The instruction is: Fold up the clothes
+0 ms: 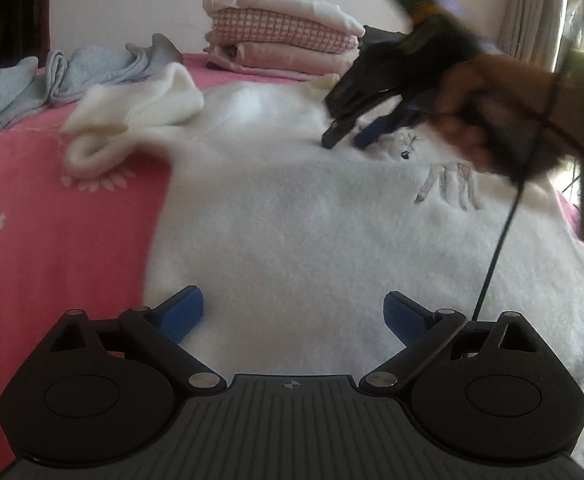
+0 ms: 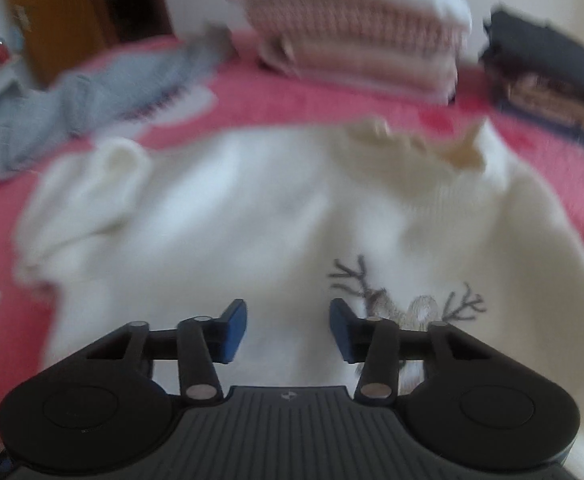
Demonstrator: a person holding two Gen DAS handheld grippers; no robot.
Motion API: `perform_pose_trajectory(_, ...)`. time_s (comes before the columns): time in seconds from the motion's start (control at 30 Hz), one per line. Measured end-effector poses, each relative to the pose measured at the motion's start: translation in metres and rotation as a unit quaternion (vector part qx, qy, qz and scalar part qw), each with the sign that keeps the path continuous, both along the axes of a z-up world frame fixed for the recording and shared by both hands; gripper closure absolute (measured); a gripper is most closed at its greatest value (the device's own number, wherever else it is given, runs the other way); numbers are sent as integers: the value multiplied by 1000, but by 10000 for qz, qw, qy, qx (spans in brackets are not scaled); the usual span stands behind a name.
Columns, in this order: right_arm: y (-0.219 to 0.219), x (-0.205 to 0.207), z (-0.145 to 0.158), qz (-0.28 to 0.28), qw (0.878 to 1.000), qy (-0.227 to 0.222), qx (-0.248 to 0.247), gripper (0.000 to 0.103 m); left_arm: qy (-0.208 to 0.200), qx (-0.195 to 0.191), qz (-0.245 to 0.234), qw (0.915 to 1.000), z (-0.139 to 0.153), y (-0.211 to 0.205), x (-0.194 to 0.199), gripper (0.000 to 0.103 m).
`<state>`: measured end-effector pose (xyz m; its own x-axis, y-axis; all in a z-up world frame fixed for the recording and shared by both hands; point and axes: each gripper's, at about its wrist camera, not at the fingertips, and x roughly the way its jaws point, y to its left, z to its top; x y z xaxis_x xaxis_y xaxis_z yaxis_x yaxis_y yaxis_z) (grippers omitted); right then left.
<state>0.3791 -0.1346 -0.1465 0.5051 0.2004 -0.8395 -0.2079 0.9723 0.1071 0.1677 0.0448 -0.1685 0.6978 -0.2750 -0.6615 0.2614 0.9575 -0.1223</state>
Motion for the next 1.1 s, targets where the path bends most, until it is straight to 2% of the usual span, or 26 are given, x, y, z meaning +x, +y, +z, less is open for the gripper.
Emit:
perform_pose_trajectory(0.03, 0, 15, -9, -68, 10000, 56, -12, 64, 4, 44, -10, 10000, -1, -1, 0, 4)
perform_pose_trajectory(0.13, 5, 54, -10, -230, 9992, -307, -149, 65, -16, 174, -51, 9998, -3, -4, -1, 3)
perform_pose_trajectory(0.27, 0, 91, -11, -543, 9979, -338, 51, 65, -50, 244, -57, 9997, -4, -6, -3, 3)
perform_pose_trajectory(0.5, 25, 55, -9, 300, 9995, -12, 125, 65, -44, 253, -80, 9996, -3, -6, -4, 3)
perform_pose_trajectory(0.7, 47, 23, -7, 1043, 9940, 270, 179, 64, -80, 386, -163, 9991, -3, -8, -7, 3)
perform_pose_trajectory(0.8, 52, 60, -9, 508, 9971, 46, 573, 64, -85, 344, -169, 9992, -2, -6, -8, 3)
perform_pose_trajectory(0.93, 44, 82, -5, 235, 9958, -134, 880, 65, -106, 180, -143, 9997, 3, -2, -10, 3)
perform_pose_trajectory(1.03, 15, 74, 21, 67, 9942, -439, 976, 63, -222, 10, -212, 9995, 5, 1, -15, 3)
perform_pose_trajectory(1.1, -21, 60, 47, -92, 9924, -578, 1084, 63, -374, 38, -353, 9987, 5, -2, -19, 2)
